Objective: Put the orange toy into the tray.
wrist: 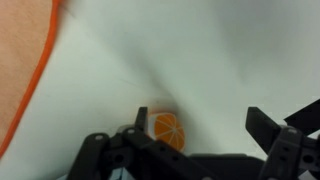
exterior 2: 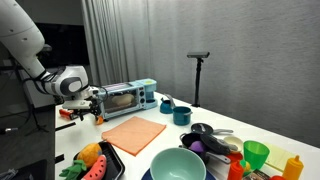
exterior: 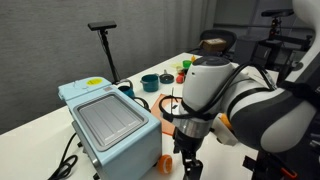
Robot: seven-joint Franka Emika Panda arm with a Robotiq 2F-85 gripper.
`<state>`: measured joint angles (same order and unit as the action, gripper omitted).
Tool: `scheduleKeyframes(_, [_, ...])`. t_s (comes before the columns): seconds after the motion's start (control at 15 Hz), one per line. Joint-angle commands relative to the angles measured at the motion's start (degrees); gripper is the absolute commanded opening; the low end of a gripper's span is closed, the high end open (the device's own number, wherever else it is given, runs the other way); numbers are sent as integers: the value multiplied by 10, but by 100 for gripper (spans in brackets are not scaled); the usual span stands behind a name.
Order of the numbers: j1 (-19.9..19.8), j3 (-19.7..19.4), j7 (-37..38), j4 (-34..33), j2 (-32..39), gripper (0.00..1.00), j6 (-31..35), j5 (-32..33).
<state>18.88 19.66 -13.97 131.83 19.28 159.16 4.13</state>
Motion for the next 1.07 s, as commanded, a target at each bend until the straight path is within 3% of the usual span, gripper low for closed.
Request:
scheduleKeyframes(0.0, [46,-49,82,0,2,100,43,81])
scheduleKeyframes(0.27, [100,-111,190,-4,11,100,61,148])
scheduleKeyframes(0.6, [144,-156,269,-7,32,100,97,186])
scheduleKeyframes(0.67, [149,-160,275,-8,37,79,105,188])
scheduleKeyframes(1.0, [202,-217,302,-21,54,42,123,227])
